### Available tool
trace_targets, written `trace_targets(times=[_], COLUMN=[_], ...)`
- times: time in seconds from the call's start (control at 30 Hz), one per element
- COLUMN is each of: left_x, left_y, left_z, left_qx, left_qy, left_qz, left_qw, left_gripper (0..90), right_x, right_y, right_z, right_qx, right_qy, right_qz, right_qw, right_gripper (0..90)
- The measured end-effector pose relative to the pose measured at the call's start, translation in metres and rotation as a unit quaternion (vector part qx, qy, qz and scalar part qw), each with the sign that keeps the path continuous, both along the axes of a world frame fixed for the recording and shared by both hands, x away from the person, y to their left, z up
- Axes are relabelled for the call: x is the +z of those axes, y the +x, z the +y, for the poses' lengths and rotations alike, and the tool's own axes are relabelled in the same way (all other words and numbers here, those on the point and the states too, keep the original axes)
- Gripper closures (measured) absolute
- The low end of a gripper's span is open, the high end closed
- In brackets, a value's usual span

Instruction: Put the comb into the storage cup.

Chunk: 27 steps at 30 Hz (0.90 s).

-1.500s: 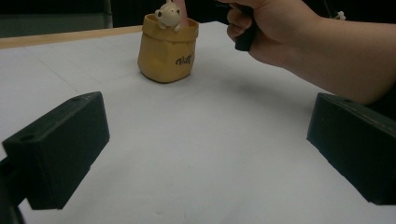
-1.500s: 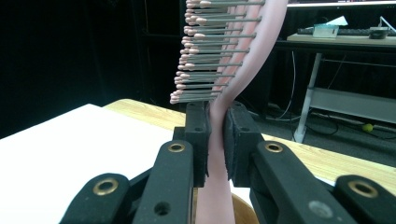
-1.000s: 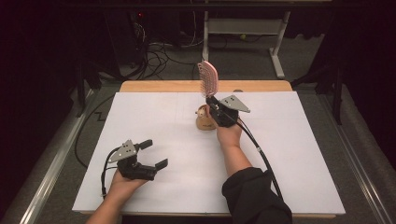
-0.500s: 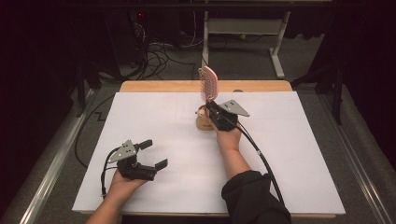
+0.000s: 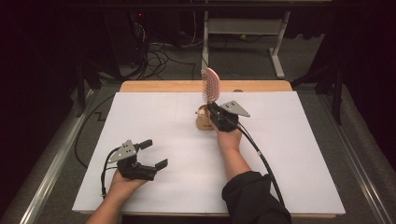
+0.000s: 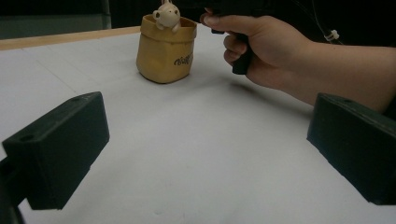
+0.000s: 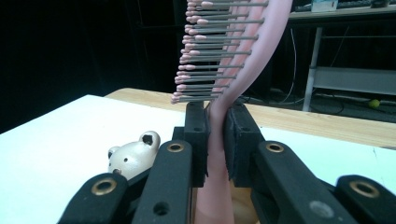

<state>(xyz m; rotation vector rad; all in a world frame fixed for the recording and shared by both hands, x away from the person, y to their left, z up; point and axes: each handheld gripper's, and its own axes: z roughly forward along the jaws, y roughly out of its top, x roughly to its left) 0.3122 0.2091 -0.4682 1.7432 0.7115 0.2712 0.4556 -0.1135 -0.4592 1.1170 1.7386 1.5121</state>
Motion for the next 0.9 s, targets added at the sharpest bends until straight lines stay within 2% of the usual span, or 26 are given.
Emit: trace_targets(times=[0.37,0.9], left_x=[-0.001,0.0], left_y=[0.0,0.0], left_z=[0.0,0.0], left_qx=[-0.004,-0.006], left_qy=[0.0,-0.001], left_qz=[0.001,0.002], left_qw=[1.0,1.0], left_gripper=[0.0,0.0], right_x=[0.003,0.002], right_y=[0.004,0.009], right_z=[-0.011,-0.02], right_qx=[-0.02,-0.033], right_qy=[0.007,0.008], right_qz=[0.026,0.041], right_qw=[0.9994,0.9986], right_gripper=[78.1,74.6])
